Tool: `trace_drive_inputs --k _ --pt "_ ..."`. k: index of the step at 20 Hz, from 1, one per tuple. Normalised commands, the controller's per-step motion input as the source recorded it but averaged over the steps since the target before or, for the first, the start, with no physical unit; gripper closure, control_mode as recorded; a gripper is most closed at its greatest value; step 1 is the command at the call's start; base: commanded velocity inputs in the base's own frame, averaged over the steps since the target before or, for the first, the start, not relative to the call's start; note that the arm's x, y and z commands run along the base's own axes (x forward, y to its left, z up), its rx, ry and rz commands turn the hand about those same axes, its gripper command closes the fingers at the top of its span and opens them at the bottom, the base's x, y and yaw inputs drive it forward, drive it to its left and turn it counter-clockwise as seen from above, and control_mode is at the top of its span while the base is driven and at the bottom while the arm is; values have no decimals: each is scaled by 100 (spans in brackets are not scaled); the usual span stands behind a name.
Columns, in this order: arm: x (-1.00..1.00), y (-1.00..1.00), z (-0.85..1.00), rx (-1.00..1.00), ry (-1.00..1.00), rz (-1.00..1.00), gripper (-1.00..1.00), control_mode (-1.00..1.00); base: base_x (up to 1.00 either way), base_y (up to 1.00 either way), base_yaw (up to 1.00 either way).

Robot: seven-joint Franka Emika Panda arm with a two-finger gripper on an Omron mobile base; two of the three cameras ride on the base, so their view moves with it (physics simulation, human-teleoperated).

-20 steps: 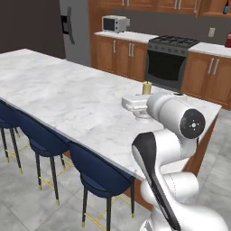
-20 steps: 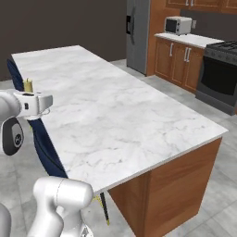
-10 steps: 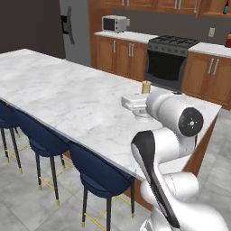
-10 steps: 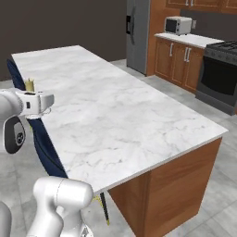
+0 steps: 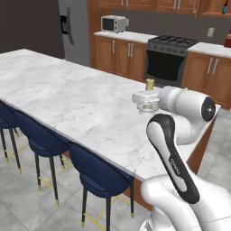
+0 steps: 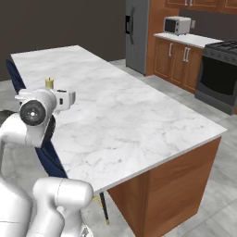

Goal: Get the candle and the beer from the cabinet and move them to the dining counter.

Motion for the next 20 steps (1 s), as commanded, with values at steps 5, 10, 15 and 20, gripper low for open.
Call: trace_drive_inputs --k 5,10,15,20 --pt "61 -42 -31 7 -1 44 100 -100 0 0 0" --pt "57 -36 -46 3 -2 45 100 -100 0 0 0" --pt "45 -25 -43 0 -9 47 100 -100 0 0 0" --pt "35 -1 -34 -1 -10 44 100 -100 0 0 0"
